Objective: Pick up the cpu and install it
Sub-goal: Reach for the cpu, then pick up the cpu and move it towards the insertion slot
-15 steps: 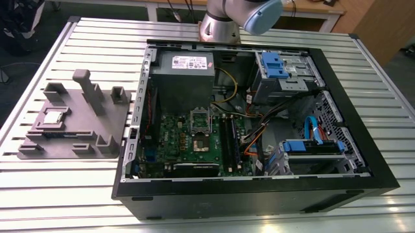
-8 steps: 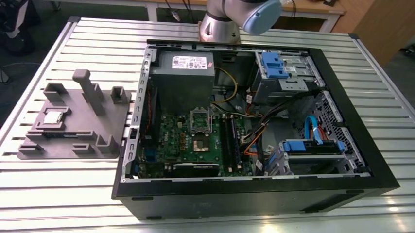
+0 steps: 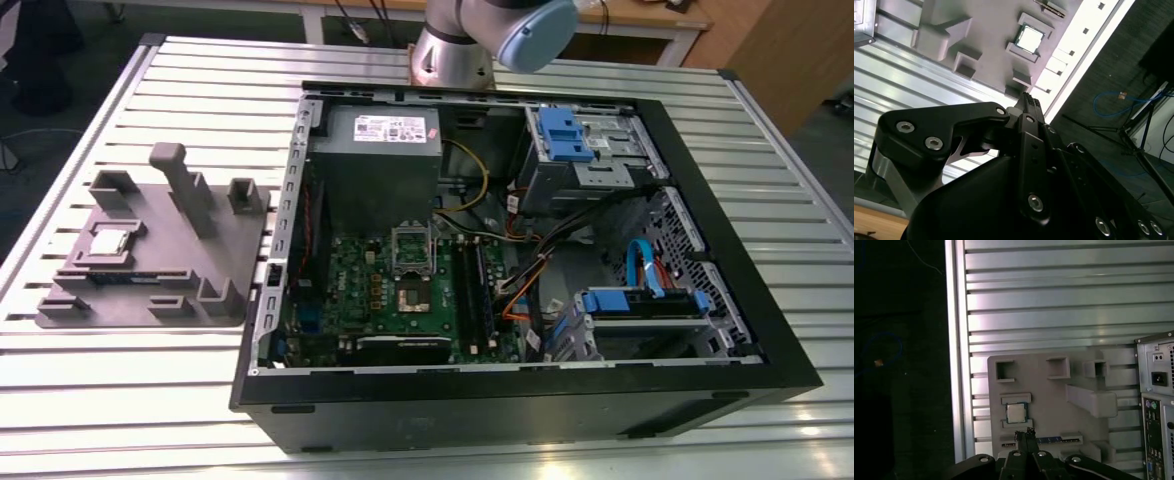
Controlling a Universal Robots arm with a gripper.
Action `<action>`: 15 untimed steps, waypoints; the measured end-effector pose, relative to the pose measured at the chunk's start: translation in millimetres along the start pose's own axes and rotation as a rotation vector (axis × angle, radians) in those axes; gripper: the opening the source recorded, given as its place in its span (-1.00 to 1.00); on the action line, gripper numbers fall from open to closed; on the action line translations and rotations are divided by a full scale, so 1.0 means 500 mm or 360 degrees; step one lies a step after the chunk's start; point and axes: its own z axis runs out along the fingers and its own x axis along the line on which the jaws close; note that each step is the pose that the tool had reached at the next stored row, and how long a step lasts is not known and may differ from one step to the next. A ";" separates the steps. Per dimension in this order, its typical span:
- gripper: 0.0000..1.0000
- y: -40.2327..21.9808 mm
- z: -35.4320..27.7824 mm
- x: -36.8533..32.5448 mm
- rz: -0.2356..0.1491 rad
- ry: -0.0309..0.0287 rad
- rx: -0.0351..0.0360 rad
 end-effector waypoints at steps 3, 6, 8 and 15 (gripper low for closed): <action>-0.79 -0.001 0.000 0.005 0.0000 0.00000 0.0000; -0.79 -0.001 0.000 0.005 0.0000 0.00001 0.0000; -0.79 -0.001 0.000 0.006 0.0000 -0.00001 0.0000; -0.79 -0.001 0.000 0.006 0.0000 0.00000 0.0000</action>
